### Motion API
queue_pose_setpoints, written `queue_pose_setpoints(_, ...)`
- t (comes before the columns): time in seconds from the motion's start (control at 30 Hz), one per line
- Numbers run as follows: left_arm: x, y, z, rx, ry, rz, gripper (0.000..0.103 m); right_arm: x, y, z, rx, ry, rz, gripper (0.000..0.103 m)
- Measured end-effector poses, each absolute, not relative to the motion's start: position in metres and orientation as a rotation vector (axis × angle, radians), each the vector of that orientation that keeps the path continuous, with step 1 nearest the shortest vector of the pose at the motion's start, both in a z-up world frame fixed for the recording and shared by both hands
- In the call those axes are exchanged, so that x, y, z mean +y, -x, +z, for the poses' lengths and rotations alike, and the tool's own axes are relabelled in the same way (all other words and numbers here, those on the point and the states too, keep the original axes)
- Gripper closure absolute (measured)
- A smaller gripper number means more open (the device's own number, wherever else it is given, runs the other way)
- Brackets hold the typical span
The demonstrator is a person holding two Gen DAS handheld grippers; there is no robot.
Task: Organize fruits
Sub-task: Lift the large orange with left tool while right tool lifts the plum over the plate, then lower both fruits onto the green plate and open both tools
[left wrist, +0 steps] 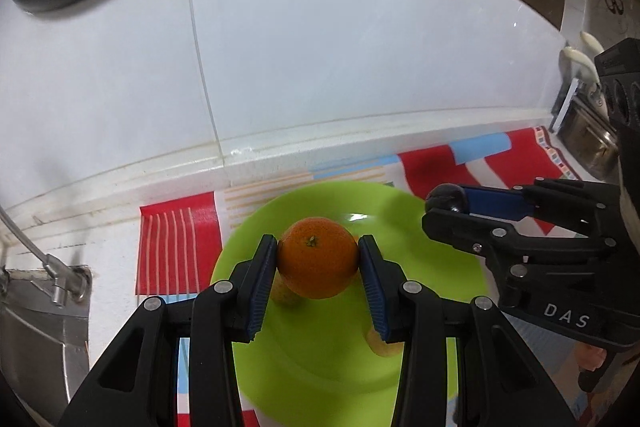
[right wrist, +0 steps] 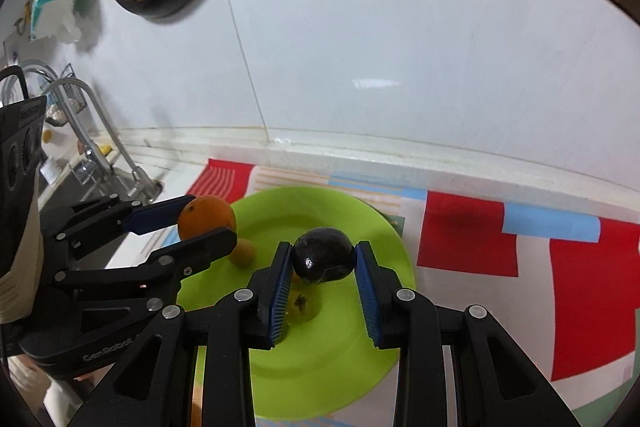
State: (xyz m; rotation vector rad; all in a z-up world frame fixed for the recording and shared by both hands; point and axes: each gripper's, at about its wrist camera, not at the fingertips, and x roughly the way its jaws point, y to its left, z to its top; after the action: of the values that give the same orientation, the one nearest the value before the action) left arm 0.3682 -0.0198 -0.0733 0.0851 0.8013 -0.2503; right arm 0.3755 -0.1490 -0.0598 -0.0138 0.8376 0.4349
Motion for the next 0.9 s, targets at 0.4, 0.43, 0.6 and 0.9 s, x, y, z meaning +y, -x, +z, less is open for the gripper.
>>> queue_pose_setpoints(0.4, -0.017, -0.383, -0.088, 0.836, -0.069, -0.251, 0.056, -0.147, -0.390, -0.082, 0.883, 0.007, 0.431, 0.070)
queue_pose_setpoints(0.43, -0.017, -0.382, -0.086, 0.830, -0.068, -0.249, 0.055, -0.146, -0.390, -0.083, 0.883, 0.007, 0.429, 0.069)
queue_pose_setpoints(0.6, -0.013, -0.376, -0.077, 0.812, -0.071, -0.223, 0.050, -0.148, -0.385, -0.078, 0.861, 0.008, 0.412, 0.060)
queue_pose_setpoints(0.9, -0.009, -0.342, -0.049, 0.785, -0.065, -0.180, 0.041, -0.153, -0.358, -0.054, 0.799, 0.019, 0.397, 0.060)
